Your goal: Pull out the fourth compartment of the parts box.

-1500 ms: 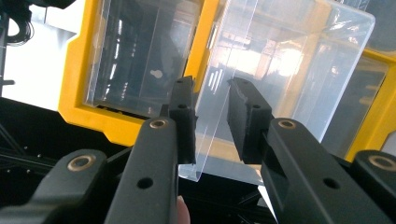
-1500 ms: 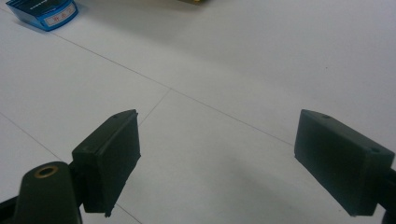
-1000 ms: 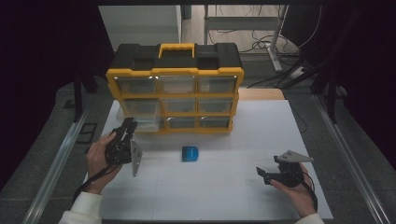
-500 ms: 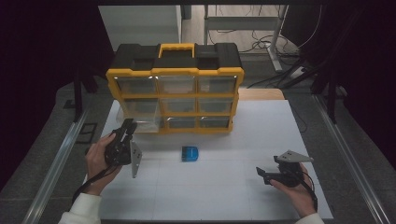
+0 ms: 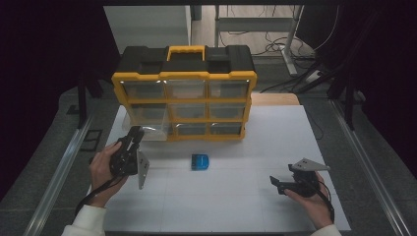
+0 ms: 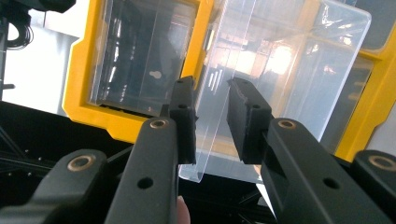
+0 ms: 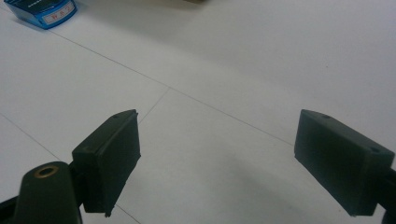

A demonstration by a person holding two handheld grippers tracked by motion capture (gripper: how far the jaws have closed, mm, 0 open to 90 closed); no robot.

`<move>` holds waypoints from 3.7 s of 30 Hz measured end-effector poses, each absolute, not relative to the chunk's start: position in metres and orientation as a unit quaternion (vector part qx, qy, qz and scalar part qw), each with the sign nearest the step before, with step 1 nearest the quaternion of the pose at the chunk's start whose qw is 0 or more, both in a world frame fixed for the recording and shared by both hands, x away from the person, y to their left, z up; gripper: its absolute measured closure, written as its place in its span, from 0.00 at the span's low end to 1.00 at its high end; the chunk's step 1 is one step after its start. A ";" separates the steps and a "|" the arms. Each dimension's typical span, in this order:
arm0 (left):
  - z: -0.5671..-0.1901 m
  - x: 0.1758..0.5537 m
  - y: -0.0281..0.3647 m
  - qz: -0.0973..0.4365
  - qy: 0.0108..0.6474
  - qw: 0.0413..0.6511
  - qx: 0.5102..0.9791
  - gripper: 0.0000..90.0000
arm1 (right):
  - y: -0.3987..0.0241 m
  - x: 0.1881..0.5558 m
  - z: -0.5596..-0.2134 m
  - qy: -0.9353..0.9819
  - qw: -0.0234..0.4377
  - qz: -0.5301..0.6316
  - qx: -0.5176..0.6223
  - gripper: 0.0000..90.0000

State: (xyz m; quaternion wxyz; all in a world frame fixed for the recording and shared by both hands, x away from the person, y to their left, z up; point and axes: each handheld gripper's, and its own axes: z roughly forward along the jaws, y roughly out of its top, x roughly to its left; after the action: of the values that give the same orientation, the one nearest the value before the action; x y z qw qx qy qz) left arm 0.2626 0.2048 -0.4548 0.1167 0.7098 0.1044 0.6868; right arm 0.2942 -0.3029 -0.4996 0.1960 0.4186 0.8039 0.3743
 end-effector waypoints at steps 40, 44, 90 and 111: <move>-0.460 0.258 0.206 0.677 0.104 0.126 0.717 0.78 | -0.302 0.295 -0.500 0.806 0.195 0.373 0.417 0.16; -0.459 0.258 0.207 0.668 0.110 0.138 0.722 0.73 | -0.302 0.295 -0.500 0.806 0.195 0.373 0.417 0.16; -0.423 0.258 0.216 0.212 0.332 0.457 0.797 0.10 | -0.298 0.300 -0.499 0.803 0.193 0.375 0.422 0.16; -0.426 0.261 0.196 0.136 0.328 0.460 0.814 0.12 | -0.298 0.299 -0.499 0.801 0.193 0.378 0.422 0.17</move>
State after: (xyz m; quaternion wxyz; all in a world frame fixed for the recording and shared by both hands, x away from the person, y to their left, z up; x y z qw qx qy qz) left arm 0.2609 0.1957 -0.4260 0.4597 0.8142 0.3277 0.1355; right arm 0.2992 -0.2980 -0.4986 0.1930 0.4219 0.8009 0.3785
